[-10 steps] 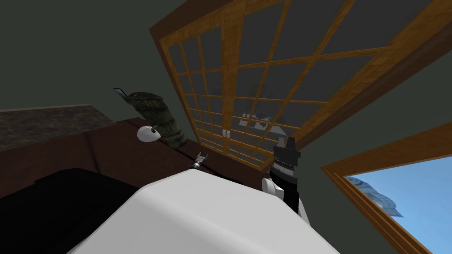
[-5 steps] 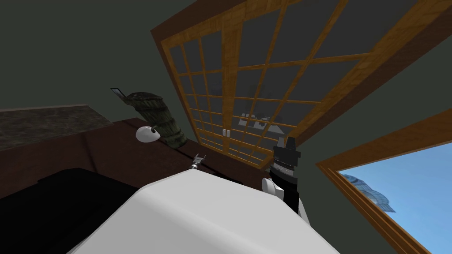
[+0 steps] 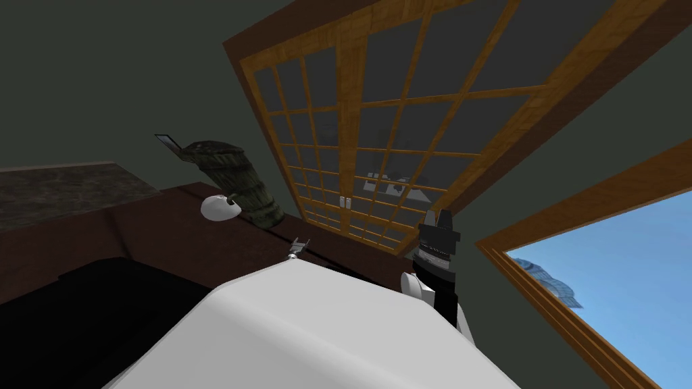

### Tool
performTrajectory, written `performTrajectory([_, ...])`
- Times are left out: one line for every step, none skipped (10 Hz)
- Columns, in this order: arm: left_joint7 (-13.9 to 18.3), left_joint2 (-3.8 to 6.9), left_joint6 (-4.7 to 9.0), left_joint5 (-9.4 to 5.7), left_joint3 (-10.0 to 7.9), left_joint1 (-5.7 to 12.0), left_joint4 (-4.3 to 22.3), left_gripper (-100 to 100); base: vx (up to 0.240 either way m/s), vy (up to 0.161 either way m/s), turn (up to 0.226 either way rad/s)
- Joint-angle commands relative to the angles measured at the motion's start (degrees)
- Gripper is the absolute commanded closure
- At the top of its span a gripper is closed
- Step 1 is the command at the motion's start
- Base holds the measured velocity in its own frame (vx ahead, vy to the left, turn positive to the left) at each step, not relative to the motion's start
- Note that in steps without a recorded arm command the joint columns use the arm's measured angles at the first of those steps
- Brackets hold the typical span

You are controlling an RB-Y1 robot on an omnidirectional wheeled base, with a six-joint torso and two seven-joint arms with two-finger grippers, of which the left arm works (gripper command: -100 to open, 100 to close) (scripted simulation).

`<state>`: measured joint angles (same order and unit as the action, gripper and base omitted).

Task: Pull the door open

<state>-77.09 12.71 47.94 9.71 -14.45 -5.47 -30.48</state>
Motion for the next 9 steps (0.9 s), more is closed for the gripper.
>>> performTrajectory([-0.5,0.6,0.52,-1.29,-0.15,0.5,1.7,-100,-0.028,0.029,-0.063])
performTrajectory([-0.9,1.0,0.62,-2.47,-0.22,0.65,2.5,-100,-0.013,0.027,-0.078])
performTrajectory([-1.2,1.31,0.72,-3.59,-0.23,0.94,3.1,-100,0.01,0.031,-0.117])
performTrajectory([-1.6,1.55,0.84,-4.67,-0.22,1.31,3.7,-100,0.033,0.031,-0.141])
performTrajectory([-1.6,1.55,0.84,-4.67,-0.22,1.31,3.7,-100,0.028,0.025,-0.046])
performTrajectory([-1.6,1.55,0.84,-4.67,-0.22,1.31,3.7,-100,0.014,0.01,0.013])
performTrajectory([-2.2,1.78,1.07,-6.4,-0.07,2.26,4.5,-100,0.055,0.023,-0.199])
performTrajectory([-2.6,1.85,1.2,-7.33,0.04,2.88,4.9,-100,0.102,0.029,-0.198])
performTrajectory([-2.9,1.71,1.4,-8.28,0.32,4.02,5.1,-100,0.174,0.018,-0.198])
